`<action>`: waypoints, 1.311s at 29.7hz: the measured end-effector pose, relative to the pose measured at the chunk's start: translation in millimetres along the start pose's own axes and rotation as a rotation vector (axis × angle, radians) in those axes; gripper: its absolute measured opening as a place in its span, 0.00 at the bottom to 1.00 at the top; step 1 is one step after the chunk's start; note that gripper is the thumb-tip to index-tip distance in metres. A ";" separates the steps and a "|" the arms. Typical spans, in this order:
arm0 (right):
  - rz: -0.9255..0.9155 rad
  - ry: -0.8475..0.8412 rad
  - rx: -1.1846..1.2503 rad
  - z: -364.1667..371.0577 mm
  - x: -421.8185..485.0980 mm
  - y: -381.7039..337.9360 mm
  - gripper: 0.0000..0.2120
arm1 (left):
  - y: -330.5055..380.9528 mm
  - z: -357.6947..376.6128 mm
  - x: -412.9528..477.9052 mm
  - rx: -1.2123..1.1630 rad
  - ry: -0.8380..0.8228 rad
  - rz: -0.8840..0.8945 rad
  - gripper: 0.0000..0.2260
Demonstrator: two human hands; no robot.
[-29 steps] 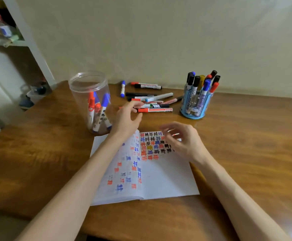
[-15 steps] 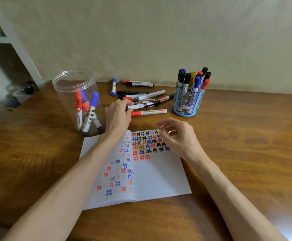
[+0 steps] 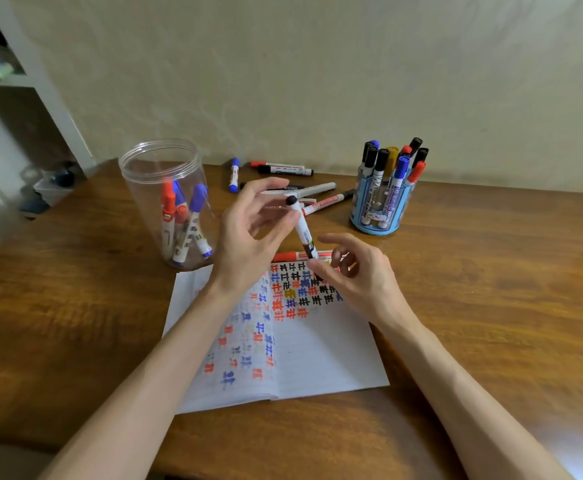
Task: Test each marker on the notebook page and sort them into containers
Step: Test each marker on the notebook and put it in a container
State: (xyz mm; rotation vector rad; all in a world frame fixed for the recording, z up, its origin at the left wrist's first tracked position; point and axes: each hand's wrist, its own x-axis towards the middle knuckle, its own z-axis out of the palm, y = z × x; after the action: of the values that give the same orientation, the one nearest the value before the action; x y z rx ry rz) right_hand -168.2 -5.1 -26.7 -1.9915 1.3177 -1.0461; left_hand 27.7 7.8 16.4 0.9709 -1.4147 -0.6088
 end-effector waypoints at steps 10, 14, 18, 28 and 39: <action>0.198 -0.007 0.403 -4.7 -2.8 -12.5 0.05 | -21.1 3.1 -21.1 0.469 -0.411 -0.118 0.20; 0.232 -0.017 0.384 -2.1 -3.4 -14.5 0.13 | -25.0 2.6 -25.5 0.542 -0.391 -0.076 0.14; 0.185 -0.022 0.397 -1.8 -5.3 -13.3 0.20 | -24.9 -2.5 -27.3 0.530 -0.416 -0.121 0.11; 0.061 -0.072 0.394 -7.4 -9.8 -22.1 0.15 | -20.1 -10.8 -26.4 0.422 -0.494 -0.233 0.09; 0.186 0.146 0.445 -43.8 -3.5 -5.7 0.09 | -24.5 -35.7 -21.2 0.410 -0.488 -0.327 0.09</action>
State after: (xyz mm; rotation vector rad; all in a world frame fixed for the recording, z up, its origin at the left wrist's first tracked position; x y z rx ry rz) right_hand -202.3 -0.1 1.1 -1.4611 1.1880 -1.2814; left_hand 65.0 20.1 -11.6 1.4662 -1.8753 -0.8564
